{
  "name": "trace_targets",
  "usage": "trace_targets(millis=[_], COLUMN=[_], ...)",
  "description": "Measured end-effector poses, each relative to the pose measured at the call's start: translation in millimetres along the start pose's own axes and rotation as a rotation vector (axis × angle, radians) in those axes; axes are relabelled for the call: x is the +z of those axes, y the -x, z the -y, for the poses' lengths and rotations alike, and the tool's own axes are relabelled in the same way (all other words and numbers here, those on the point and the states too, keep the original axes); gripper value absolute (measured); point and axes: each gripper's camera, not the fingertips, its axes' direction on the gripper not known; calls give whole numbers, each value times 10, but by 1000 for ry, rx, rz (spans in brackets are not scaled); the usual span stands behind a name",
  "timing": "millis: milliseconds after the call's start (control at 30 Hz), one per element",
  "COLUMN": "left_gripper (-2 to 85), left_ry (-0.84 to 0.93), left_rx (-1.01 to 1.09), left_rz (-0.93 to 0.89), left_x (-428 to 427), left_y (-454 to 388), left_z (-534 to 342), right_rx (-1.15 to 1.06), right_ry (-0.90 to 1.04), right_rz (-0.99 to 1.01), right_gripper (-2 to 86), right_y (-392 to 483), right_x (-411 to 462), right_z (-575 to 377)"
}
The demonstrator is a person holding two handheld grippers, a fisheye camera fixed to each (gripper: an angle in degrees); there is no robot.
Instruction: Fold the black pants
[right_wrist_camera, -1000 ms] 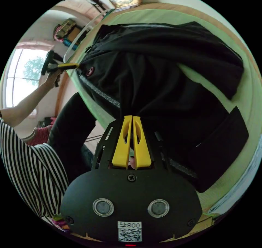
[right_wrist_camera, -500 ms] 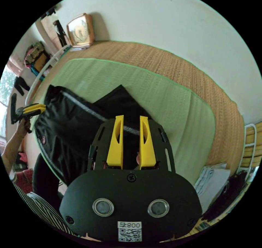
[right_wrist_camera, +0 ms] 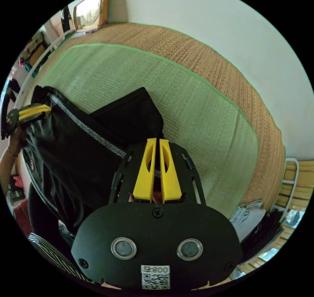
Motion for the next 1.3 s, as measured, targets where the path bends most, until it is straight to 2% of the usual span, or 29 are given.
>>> trace_targets(millis=[167,233,333,400,467,567,633,733,933,1067,1300], left_gripper=[4,4,3,3,3,3,2,3,3,5,5], left_ry=[-255,-325,-398,-401,-381,-290,-233,-193,-46,48,144], left_rx=[-65,-102,-152,-172,-213,-279,-291,-253,-63,-54,-134], left_rz=[-60,-78,-108,-124,-163,-138,-160,-176,-142,-212,-88], left_x=[-595,-756,-899,-884,-755,-493,-354,-252,-78,43,92], left_y=[136,212,330,381,432,473,470,344,2,-163,-328], left_z=[-348,-442,-487,-425,-272,-46,26,-20,-447,-788,-1234], right_rx=[277,391,440,455,475,519,549,525,395,354,358], right_ry=[-339,-575,-759,-786,-742,-548,-280,-47,-41,22,150], right_rz=[269,358,329,265,212,165,174,77,113,170,175], right_gripper=[11,12,14,16,17,21,25,28,44,66,80], right_y=[-545,-756,-843,-879,-975,-1287,-1506,-1486,-1067,-754,-437], right_x=[-1072,-1649,-2161,-2313,-2320,-2037,-1591,-1149,-982,-885,-672], right_z=[-915,-1493,-1915,-1934,-1772,-1269,-879,-737,-1377,-1957,-2388])
